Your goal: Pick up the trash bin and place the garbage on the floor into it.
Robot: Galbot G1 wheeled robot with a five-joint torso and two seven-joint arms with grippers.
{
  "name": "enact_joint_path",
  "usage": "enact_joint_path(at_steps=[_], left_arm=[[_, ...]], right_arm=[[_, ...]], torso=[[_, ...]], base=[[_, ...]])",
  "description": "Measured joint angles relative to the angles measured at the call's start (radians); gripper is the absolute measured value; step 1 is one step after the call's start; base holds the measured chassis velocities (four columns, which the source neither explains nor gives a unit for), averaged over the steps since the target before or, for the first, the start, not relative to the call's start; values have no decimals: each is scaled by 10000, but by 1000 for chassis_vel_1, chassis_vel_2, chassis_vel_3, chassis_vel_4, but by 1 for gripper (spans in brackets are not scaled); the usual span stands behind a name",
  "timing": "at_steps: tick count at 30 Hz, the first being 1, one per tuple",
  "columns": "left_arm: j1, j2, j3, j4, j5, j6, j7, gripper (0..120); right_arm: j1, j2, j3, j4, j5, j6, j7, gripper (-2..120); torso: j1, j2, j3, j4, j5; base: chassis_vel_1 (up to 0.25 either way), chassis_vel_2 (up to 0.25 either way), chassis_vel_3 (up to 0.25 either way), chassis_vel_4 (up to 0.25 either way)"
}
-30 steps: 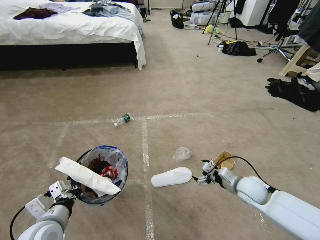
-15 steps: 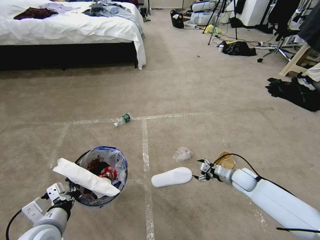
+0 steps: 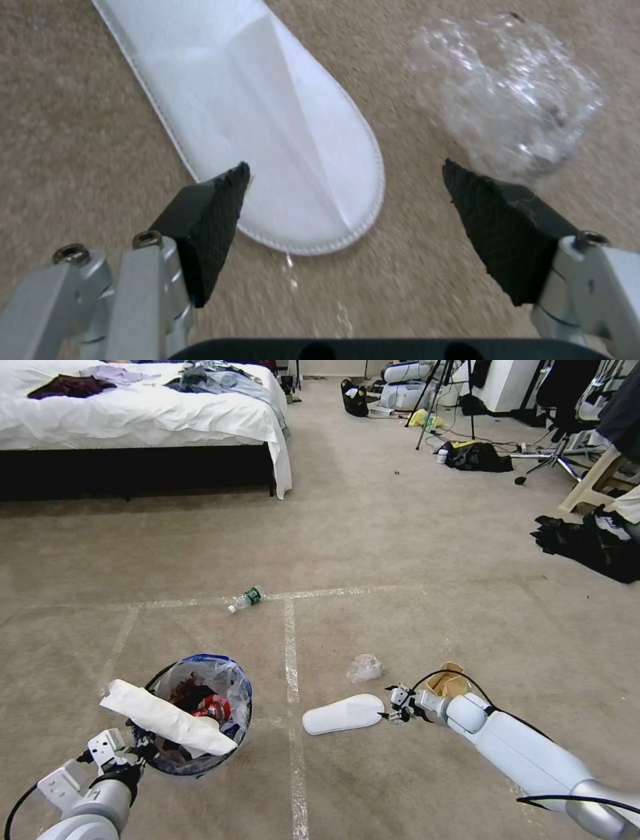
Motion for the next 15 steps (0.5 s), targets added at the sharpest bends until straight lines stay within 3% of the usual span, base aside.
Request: enact_joint_path(at_steps=[8, 15], left_arm=[[-44, 48, -29, 119, -31, -1, -17, 0], [-99, 81, -38, 199, -75, 0, -23, 0]], right_arm=[[337, 1203, -19, -1277, -103, 398, -4, 76], [372, 1796, -48, -1604, -153, 385, 37, 75]], torso=[[0, 0, 0, 1, -2], [0, 0, -1, 0, -1]], base=[[0, 0, 0, 0], [0, 0, 0, 0]])
